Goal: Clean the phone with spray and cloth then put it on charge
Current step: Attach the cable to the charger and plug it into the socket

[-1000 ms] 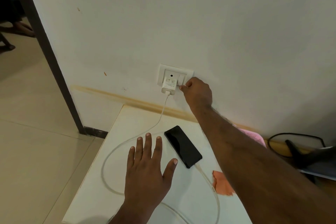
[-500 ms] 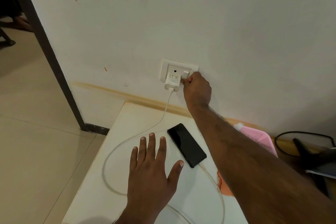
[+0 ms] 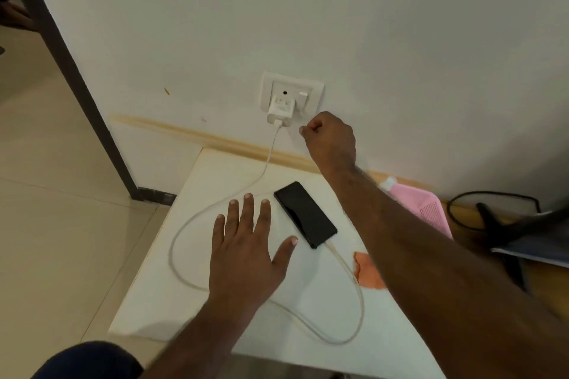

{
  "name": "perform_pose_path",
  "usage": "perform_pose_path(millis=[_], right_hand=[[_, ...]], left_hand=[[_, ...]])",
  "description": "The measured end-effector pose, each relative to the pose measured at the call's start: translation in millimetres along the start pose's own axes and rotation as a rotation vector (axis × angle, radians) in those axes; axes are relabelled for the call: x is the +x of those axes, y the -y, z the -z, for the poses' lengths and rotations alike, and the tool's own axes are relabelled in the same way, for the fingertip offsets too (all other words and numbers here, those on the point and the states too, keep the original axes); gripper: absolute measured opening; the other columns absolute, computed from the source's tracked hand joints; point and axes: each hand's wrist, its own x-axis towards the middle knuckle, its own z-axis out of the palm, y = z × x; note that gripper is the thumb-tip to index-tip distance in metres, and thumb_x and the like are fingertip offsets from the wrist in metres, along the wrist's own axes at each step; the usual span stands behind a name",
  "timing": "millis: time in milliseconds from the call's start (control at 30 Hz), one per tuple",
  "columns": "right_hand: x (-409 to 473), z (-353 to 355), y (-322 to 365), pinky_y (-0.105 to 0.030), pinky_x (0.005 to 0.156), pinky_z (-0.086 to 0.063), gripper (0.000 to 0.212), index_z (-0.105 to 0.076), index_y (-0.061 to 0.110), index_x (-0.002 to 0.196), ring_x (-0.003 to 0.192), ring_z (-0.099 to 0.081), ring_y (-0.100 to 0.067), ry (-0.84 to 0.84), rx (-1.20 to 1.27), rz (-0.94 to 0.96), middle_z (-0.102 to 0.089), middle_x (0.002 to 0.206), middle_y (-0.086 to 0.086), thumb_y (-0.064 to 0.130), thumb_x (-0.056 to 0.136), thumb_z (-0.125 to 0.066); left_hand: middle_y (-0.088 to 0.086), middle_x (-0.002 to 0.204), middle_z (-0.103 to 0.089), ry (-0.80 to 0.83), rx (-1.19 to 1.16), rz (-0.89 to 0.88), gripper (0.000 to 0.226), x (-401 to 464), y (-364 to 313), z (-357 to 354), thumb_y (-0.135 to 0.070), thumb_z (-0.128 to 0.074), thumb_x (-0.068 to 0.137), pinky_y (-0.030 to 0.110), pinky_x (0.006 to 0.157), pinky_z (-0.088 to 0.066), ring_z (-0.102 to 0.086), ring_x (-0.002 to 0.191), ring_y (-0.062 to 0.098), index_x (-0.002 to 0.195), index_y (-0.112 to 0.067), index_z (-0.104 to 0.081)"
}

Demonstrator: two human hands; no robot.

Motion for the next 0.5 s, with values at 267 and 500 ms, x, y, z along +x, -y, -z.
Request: perform_pose_path(millis=[267, 500], right_hand=[[-82, 43, -25, -0.03, 0.084, -0.051, 0.025, -0.068, 0.022, 0.106, 0.091, -0.063, -0.014, 0.286, -0.074, 0.085, -0.07, 0.1, 0.005, 0.041, 0.089, -0.062], [-163, 85, -82, -0.025, 0.099, -0.034, 0.046, -0.052, 0.027, 0.136, 0.125, -0.05, -0.016, 0.512, -0.195, 0.025, -0.054, 0.14, 0.005, 0.045, 0.094, -0.057]], left_hand=[[0.014, 0.165, -0.02, 0.051, 0.038, -0.044, 0.081, -6, -2, 5, -0.069, -0.022, 0.095, 0.049, 0.122, -0.016, -0.015, 0.152, 0.034, 0.156, -0.018, -0.026], [0.013, 0.164, -0.024, 0.072, 0.043, -0.182, 0.075, -15, -25, 2, -0.061, -0.033, 0.098, 0.047, 0.12, -0.019, -0.021, 0.151, 0.033, 0.156, -0.014, -0.026]])
